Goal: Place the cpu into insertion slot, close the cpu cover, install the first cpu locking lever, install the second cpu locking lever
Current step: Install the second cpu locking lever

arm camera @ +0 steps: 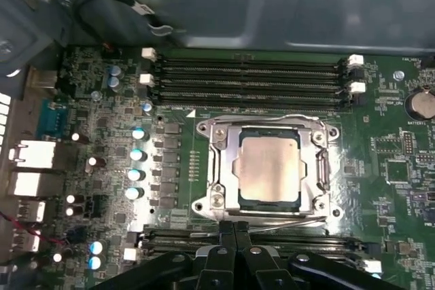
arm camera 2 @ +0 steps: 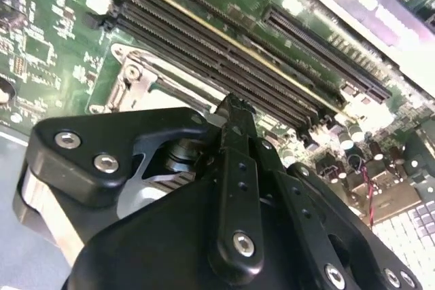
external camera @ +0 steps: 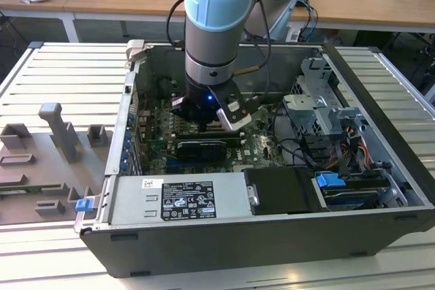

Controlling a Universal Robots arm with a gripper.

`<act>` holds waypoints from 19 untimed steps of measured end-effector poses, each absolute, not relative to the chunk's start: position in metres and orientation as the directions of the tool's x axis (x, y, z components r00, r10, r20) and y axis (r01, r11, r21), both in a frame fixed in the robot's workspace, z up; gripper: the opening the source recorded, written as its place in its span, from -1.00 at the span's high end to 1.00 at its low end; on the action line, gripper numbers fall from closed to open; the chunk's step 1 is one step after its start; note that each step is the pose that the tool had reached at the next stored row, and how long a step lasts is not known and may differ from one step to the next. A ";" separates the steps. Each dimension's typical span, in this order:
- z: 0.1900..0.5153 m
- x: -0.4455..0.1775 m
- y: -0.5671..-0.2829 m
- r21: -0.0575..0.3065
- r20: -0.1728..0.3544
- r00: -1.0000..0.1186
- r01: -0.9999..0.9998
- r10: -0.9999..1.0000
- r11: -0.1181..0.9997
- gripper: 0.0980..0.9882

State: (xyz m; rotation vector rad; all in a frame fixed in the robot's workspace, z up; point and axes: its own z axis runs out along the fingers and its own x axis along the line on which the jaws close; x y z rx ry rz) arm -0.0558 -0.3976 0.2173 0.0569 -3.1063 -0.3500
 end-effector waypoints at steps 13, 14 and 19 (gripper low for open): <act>0.208 -0.063 -0.403 0.262 0.009 -0.998 -0.065 -0.070 0.963 0.98; 0.207 -0.064 -0.403 0.267 0.009 -0.997 -0.068 -0.073 0.961 0.98; 0.206 -0.065 -0.405 0.276 0.008 -0.997 -0.076 -0.081 0.958 0.98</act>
